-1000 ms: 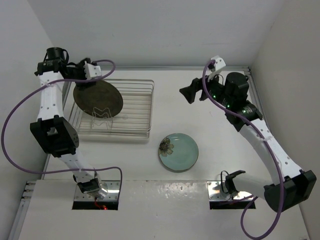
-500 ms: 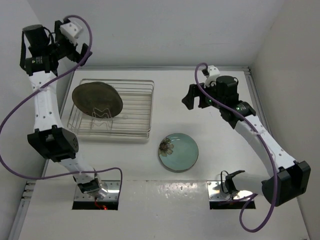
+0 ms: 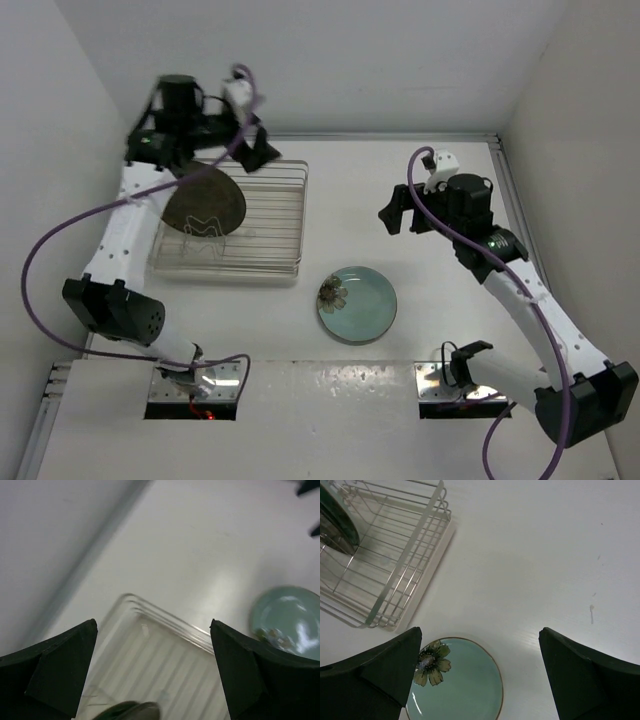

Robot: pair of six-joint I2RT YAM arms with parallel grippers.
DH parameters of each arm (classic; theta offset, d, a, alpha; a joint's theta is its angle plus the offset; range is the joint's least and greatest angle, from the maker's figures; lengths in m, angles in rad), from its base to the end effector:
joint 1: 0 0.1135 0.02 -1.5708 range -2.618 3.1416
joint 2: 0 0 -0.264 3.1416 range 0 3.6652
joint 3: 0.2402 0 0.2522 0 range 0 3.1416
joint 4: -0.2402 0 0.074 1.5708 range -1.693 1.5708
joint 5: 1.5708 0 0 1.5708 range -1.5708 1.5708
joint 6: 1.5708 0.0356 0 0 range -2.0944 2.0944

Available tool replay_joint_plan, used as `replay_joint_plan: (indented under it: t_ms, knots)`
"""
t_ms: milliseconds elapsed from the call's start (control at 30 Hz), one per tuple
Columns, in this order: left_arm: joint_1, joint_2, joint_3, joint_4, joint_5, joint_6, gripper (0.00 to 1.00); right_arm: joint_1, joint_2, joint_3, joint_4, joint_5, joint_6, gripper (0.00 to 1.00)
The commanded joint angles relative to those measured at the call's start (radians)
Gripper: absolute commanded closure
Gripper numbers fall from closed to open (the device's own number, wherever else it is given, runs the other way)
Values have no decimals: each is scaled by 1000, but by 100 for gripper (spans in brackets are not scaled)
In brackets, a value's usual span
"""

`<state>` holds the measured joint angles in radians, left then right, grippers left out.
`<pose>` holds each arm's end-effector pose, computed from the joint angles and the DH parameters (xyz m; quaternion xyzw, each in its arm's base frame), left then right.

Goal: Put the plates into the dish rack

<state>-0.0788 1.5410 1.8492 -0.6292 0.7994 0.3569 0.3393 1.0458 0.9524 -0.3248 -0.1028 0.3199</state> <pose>0.3181 -0.0507 0.4777 0.3837 0.6802 -0.2379 0.5774 0.2224 0.0824 0.3344 -0.0361 0.8371 0.2169 0.5010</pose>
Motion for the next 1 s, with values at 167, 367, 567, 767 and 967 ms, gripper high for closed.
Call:
replay_joint_plan:
  t_ms: [167, 367, 567, 767, 967]
  knots:
    - [-441, 48, -372, -23, -293, 85, 0, -16, -81, -52, -23, 130, 116, 1]
    - [-585, 125, -534, 204, -381, 21, 1, -19, -246, -119, -91, 273, 174, 1]
    - [-607, 307, -547, 359, -355, -87, 15, -19, -346, -167, -146, 305, 217, 1]
    - [-607, 447, -472, 301, -243, -136, 26, -19, -423, -158, -212, 322, 214, 1]
    - [-607, 447, -542, 241, -181, -82, 32, -19, -471, -167, -240, 351, 194, 1]
